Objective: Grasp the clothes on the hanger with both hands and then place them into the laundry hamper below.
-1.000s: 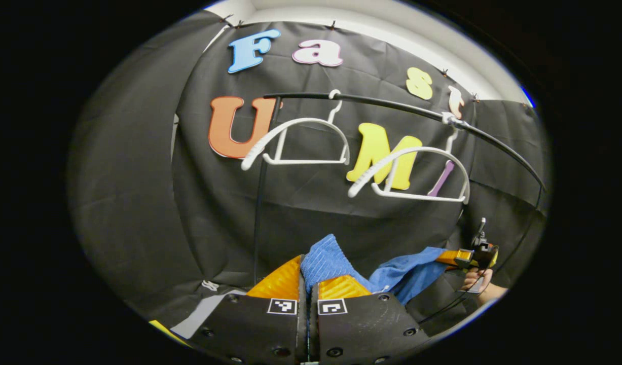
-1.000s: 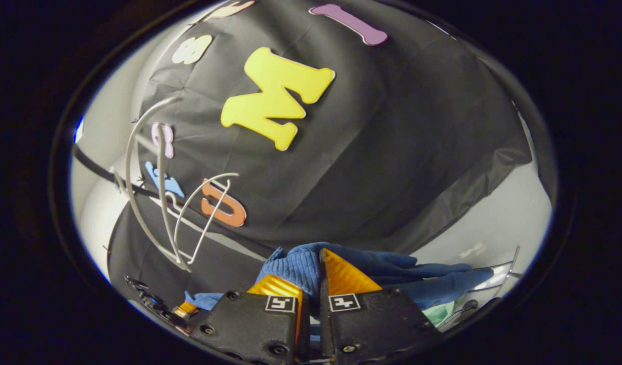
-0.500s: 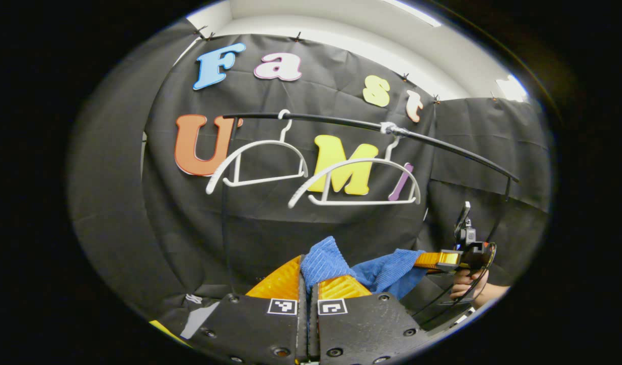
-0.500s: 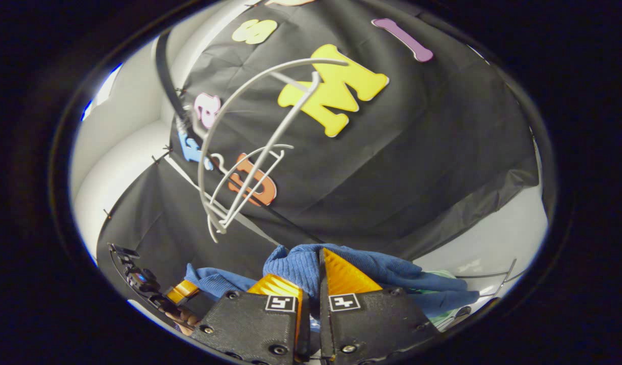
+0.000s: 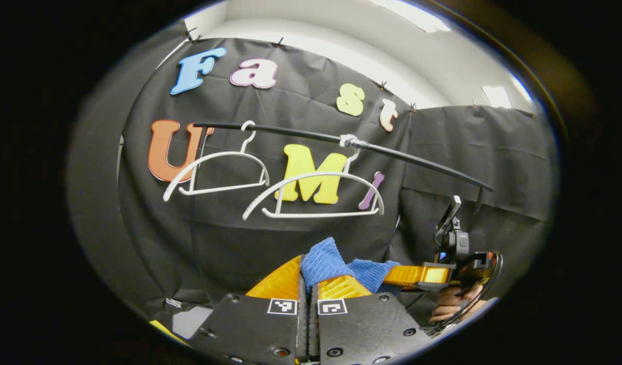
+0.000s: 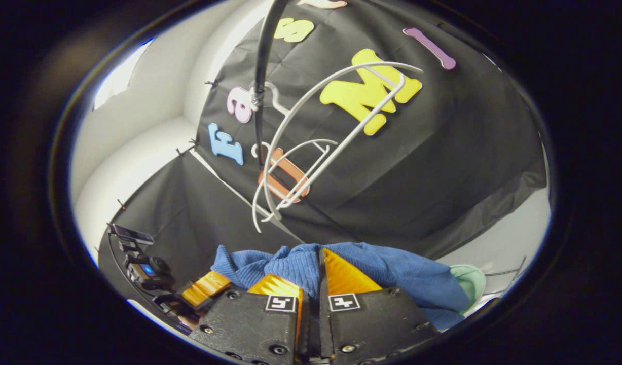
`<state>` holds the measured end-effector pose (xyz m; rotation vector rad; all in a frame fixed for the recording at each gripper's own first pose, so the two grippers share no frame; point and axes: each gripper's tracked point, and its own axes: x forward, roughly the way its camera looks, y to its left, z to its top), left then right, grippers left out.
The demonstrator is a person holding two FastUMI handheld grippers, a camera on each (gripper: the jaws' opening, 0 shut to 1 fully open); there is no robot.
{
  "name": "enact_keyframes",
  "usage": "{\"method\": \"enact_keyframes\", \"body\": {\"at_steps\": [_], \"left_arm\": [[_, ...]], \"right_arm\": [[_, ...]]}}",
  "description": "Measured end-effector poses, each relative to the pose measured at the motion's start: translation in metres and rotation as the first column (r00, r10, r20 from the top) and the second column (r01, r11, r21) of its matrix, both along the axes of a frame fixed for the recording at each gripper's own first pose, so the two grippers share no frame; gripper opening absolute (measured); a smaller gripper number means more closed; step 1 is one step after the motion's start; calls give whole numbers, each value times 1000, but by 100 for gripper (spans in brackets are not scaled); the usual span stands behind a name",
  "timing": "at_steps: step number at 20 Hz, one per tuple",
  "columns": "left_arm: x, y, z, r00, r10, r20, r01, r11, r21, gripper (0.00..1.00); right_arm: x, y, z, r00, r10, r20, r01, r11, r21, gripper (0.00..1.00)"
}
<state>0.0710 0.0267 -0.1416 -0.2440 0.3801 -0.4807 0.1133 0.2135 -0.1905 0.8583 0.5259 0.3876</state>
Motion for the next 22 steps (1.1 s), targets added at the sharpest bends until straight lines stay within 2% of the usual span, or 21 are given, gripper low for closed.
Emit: {"method": "enact_keyframes", "body": {"at_steps": [3, 5, 8, 9, 10, 11, 13, 14, 15, 16, 18, 19, 22], "left_arm": [[2, -1, 21, 999, 15, 34, -13, 999, -42, 1], [3, 1, 19, 999, 35, 33, -33, 998, -49, 1], [5, 9, -16, 997, 78, -25, -79, 997, -8, 1], [6, 11, -35, 993, 101, -52, -101, 995, 11, 7], [5, 14, -55, 989, 120, -90, -118, 993, 27, 7], [2, 17, -76, 981, 141, -132, -136, 990, 41, 1], [-3, 24, -122, 956, 183, -228, -171, 983, 68, 1], [-4, 27, -144, 941, 202, -273, -188, 979, 78, 7], [-5, 28, -165, 926, 216, -309, -197, 976, 90, 7], [-9, 27, -184, 912, 225, -344, -204, 974, 96, 1], [-17, 24, -219, 885, 236, -402, -209, 972, 112, 1], [-16, 21, -238, 871, 241, -427, -205, 970, 129, 1], [-23, 17, -295, 823, 250, -510, -157, 963, 219, 1]], "right_arm": [[-1, -3, 20, 999, 12, 35, -14, 998, 55, 10], [6, -13, 16, 999, -8, 37, 5, 997, 75, 10], [14, -30, -29, 999, -16, -46, 20, 997, 74, 10], [18, -35, -49, 997, -21, -79, 25, 998, 57, 10], [18, -41, -71, 993, -27, -118, 32, 999, 38, 8], [19, -43, -93, 987, -24, -159, 28, 999, 25, 11], [19, -46, -134, 967, -31, -251, 32, 1000, 0, 11], [21, -47, -153, 957, -34, -288, 33, 999, -9, 11], [23, -46, -172, 947, -34, -320, 29, 999, -19, 11], [24, -45, -190, 937, -34, -349, 26, 999, -27, 11], [24, -43, -231, 912, -33, -408, 10, 998, -60, 10], [23, -43, -252, 896, -33, -442, -7, 996, -88, 8], [15, -44, -311, 829, -43, -558, -87, 975, -205, 11]]}}
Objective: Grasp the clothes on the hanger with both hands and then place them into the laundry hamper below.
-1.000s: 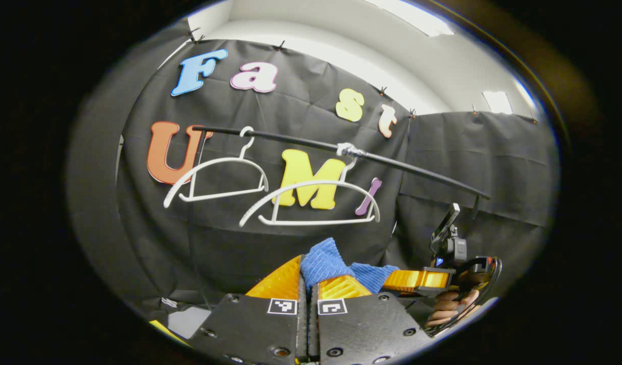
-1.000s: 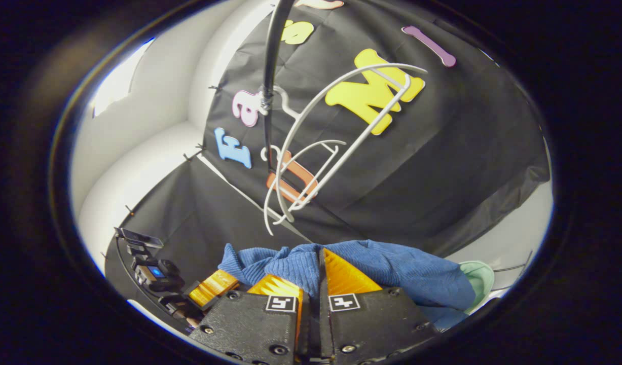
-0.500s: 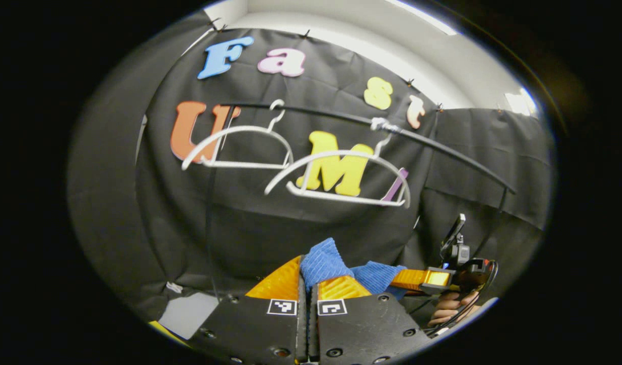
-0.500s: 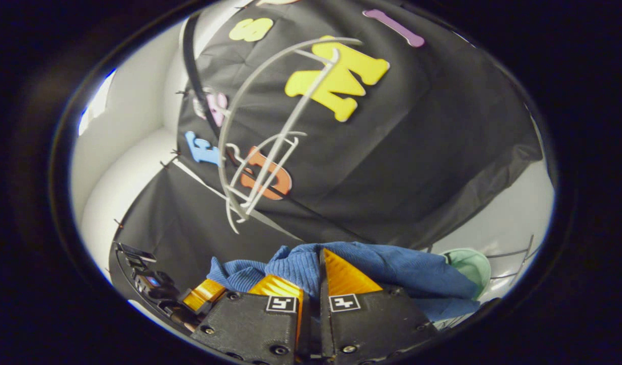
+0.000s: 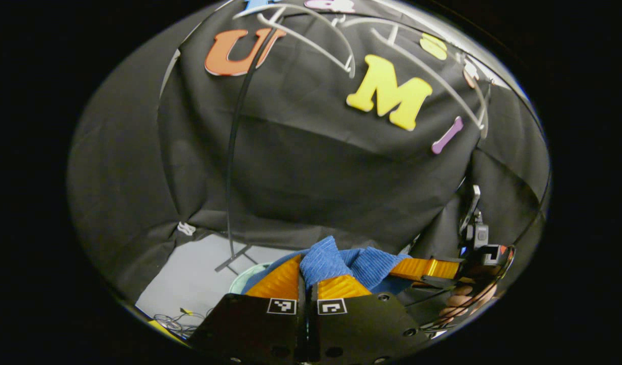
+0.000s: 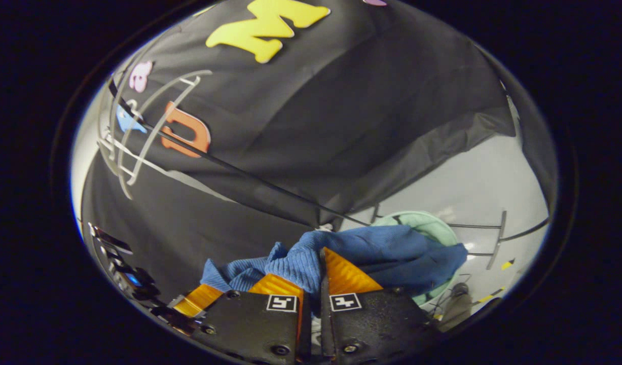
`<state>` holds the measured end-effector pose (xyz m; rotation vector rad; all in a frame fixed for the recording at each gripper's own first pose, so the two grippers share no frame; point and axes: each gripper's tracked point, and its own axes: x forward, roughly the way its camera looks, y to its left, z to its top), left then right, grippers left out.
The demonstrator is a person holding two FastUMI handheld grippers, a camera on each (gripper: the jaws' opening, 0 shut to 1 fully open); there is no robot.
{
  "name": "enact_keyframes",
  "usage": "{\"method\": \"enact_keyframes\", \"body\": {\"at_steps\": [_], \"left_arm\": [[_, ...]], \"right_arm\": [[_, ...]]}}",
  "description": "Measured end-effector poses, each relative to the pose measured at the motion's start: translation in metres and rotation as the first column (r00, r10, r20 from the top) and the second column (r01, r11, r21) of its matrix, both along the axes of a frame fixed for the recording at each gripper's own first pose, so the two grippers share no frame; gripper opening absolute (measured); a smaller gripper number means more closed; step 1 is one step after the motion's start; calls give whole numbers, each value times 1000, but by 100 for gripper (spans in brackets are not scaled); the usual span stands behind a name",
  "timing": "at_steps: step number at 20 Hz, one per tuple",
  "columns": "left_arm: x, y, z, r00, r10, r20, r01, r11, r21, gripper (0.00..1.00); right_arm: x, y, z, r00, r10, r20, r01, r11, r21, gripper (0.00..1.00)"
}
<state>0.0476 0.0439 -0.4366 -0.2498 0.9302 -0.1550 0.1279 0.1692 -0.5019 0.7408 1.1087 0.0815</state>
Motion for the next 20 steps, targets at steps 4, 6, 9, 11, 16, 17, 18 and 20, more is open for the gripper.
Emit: {"method": "enact_keyframes", "body": {"at_steps": [4, 6, 9, 11, 16, 17, 18, 20], "left_arm": [[-26, -12, -59, 981, -85, -176, 103, 990, 98, 4], [-47, -21, -77, 950, -128, -286, 163, 982, 99, 17], [-52, -18, -75, 937, -177, -301, 223, 966, 127, 67], [-56, -17, -70, 938, -195, -287, 238, 963, 124, 100], [-63, -2, -23, 955, -210, -210, 242, 961, 138, 97], [-63, 4, -14, 959, -211, -190, 241, 958, 156, 97], [-61, 7, -6, 963, -210, -167, 238, 956, 171, 100], [-61, 12, 12, 971, -201, -128, 223, 957, 187, 100]], "right_arm": [[-22, -4, -39, 974, 146, -171, -181, 961, -208, 21], [-31, -7, -32, 958, 194, -213, -247, 933, -262, 33], [-36, -19, -31, 960, 192, -206, -254, 908, -335, 51], [-44, -31, -15, 971, 166, -170, -218, 908, -358, 86], [-71, -56, 46, 998, 49, -31, -58, 905, -422, 89], [-76, -61, 61, 1000, 27, -4, -26, 900, -436, 89], [-80, -64, 79, 1000, 7, 26, 5, 895, -447, 89], [-91, -80, 108, 996, -20, 83, 57, 881, -469, 89]]}}
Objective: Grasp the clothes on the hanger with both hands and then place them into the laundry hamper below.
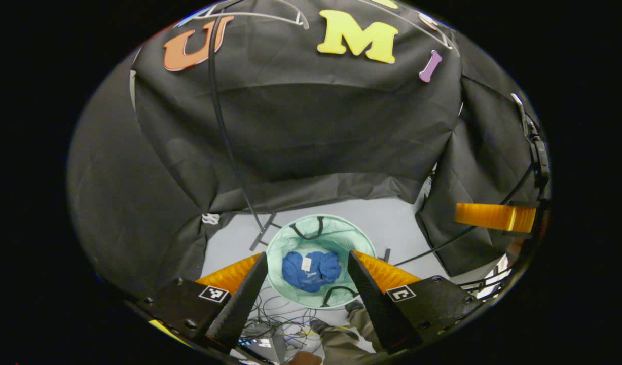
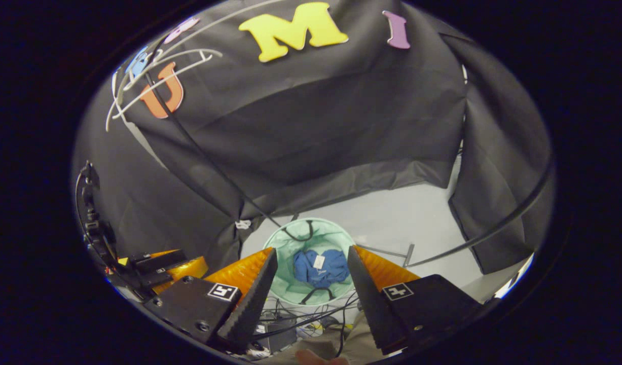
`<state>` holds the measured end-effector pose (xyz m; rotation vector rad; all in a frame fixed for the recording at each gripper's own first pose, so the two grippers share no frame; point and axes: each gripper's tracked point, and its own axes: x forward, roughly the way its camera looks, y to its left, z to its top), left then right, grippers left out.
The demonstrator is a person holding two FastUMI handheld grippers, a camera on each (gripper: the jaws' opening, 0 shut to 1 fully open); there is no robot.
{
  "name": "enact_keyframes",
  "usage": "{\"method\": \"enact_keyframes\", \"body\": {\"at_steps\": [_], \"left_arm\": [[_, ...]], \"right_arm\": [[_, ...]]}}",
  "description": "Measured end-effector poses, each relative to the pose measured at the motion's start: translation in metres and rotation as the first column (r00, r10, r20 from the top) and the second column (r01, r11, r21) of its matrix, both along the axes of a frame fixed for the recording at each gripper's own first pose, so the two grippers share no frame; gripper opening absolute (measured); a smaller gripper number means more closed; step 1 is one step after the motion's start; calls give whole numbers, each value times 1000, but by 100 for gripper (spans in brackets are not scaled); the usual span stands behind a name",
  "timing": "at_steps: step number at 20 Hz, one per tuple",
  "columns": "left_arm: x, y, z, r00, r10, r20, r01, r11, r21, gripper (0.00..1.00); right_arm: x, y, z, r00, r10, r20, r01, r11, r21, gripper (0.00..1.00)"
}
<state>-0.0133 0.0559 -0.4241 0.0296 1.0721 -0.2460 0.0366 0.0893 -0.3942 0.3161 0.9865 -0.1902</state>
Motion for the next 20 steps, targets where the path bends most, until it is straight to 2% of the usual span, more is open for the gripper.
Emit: {"method": "enact_keyframes", "body": {"at_steps": [1, 4, 7, 10, 14, 15, 20], "left_arm": [[-2, 2, 12, 1000, 9, 19, -9, 1000, -2, 97], [-11, 1, 53, 994, 31, 106, -28, 999, -23, 97], [-26, -4, 93, 983, 83, 166, -74, 995, -60, 97], [-47, 0, 142, 955, 145, 260, -132, 989, -65, 100], [-77, -17, 218, 889, 216, 403, -191, 976, -100, 100], [-85, -23, 237, 870, 222, 440, -198, 975, -102, 97], [-137, -60, 322, 754, 226, 617, -184, 974, -132, 98]], "right_arm": [[-5, -7, 14, 1000, -10, 30, 10, 1000, -15, 89], [-23, -18, 57, 992, -9, 124, 16, 998, -57, 89], [-37, -27, 91, 978, 28, 208, -11, 997, -81, 89], [-67, -45, 116, 953, 86, 290, -55, 992, -111, 89], [-115, -74, 175, 901, 179, 396, -104, 974, -203, 89], [-128, -81, 190, 887, 193, 421, -107, 970, -220, 89], [-191, -107, 262, 809, 210, 549, -102, 970, -221, 89]]}}
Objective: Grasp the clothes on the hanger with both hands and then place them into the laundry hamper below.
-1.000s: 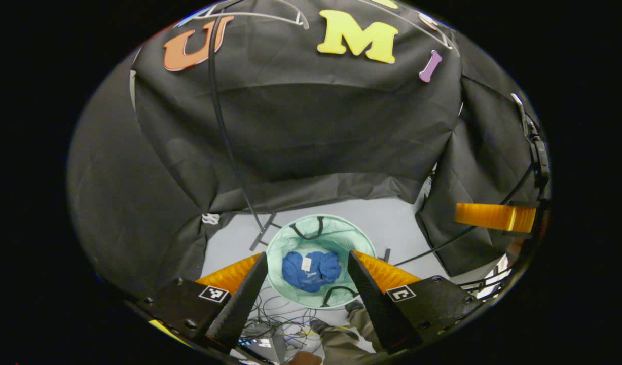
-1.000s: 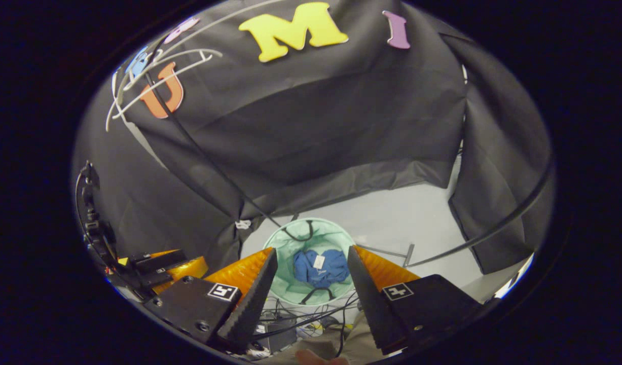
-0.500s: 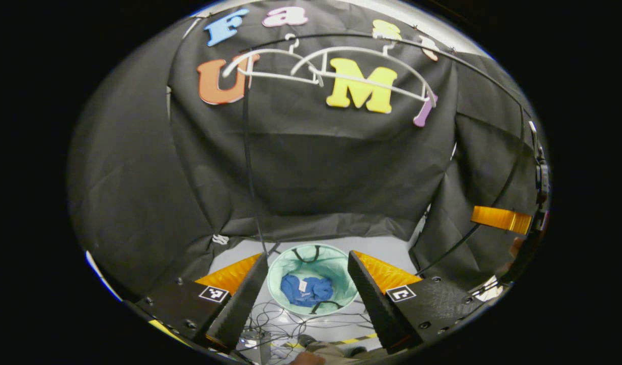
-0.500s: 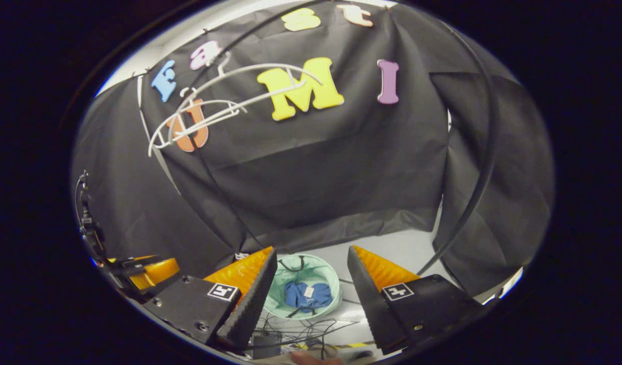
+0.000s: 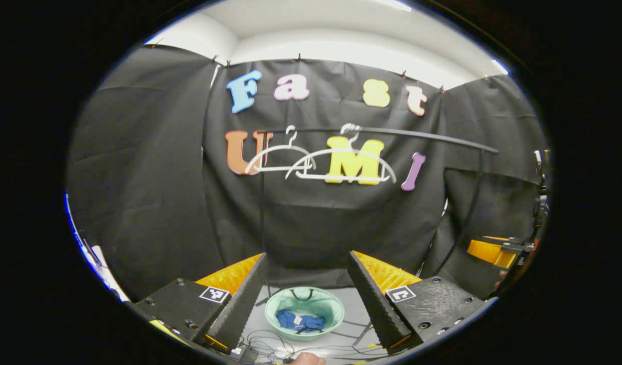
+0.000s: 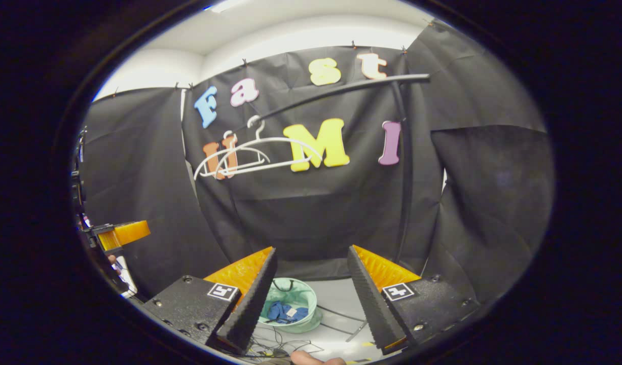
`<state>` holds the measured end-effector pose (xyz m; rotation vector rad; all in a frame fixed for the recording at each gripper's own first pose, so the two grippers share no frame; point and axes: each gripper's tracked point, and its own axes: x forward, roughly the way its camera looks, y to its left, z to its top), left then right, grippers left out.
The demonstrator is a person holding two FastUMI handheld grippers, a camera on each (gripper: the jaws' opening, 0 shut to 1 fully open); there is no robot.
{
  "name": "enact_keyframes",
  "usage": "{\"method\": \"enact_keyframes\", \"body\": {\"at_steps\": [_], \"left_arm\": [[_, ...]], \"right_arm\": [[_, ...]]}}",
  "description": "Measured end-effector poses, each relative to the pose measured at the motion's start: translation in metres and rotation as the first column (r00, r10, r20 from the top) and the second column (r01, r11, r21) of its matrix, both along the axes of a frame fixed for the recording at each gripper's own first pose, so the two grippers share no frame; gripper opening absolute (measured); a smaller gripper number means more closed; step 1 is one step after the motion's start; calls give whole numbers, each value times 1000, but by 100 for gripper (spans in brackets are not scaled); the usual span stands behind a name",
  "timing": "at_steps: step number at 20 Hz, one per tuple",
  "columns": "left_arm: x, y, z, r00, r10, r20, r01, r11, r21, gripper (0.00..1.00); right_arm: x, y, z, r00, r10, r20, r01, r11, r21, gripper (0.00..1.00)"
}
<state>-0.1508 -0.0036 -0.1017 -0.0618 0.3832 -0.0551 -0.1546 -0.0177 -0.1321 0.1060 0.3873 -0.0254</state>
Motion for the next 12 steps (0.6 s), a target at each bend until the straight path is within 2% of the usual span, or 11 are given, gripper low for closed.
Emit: {"method": "enact_keyframes", "body": {"at_steps": [4, 7, 12], "left_arm": [[-40, -14, 62, 986, 20, 165, -25, 999, 28, 99], [-69, -11, 89, 970, 37, 240, -44, 999, 21, 99], [-75, -1, 129, 948, 35, 317, -54, 997, 50, 100]], "right_arm": [[-30, -25, 59, 991, -13, 133, 13, 1000, -1, 90], [-52, -40, 97, 976, -31, 217, 35, 999, -15, 90], [-67, -54, 132, 948, -61, 314, 83, 995, -58, 89]]}}
